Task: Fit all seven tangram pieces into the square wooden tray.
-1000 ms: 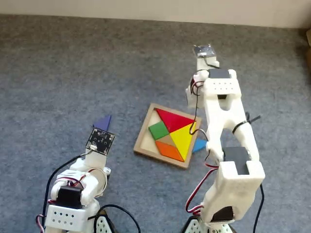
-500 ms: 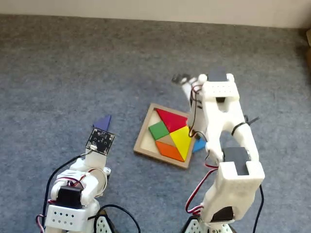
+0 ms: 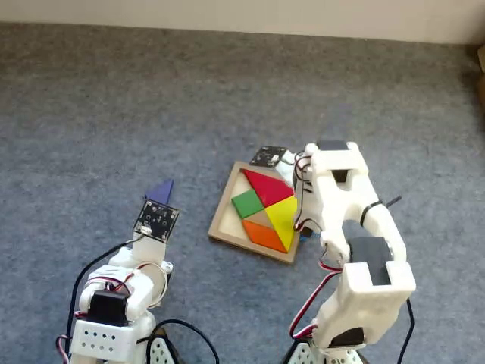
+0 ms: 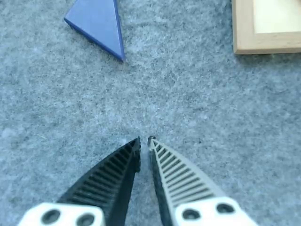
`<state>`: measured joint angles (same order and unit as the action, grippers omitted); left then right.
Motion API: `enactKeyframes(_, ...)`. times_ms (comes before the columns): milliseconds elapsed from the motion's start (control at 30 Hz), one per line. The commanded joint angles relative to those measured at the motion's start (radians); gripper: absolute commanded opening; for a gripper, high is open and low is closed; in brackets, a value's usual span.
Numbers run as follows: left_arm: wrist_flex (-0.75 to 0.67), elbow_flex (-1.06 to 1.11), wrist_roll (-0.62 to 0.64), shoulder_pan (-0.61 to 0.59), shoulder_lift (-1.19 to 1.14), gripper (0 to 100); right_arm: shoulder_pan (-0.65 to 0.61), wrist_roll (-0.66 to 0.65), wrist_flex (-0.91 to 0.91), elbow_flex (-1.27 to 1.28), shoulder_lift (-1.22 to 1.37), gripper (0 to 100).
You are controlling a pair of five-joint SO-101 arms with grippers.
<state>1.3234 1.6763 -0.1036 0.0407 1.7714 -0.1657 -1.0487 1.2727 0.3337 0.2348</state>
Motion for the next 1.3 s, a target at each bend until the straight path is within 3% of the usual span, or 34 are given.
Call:
enactKeyframes(0,0.003,0.021,0.000,0.007,0.054,5,-0.019,-0.012,-0.031,0.033,-0.012,21.4)
enactKeyframes(233,0.003,0.021,0.000,0.007,0.054,5,-0.062,-0.012,-0.030,0.101,-0.018,8.6)
enactKeyframes(467,0.003,0.021,0.000,0.007,0.054,5,-0.054,-0.012,-0.022,0.097,-0.019,1.9)
enactKeyframes(733,0.003,0.021,0.000,0.007,0.054,5,-0.054,-0.009,0.093,0.094,-0.039,1.2)
enactKeyframes(1000,0.003,0.021,0.000,0.007,0.054,5,-0.061,-0.009,0.088,0.191,-0.285,1.2)
enactKeyframes(1267,0.003,0.021,0.000,0.005,0.054,5,-0.077,-0.011,-0.070,0.418,-0.541,1.2)
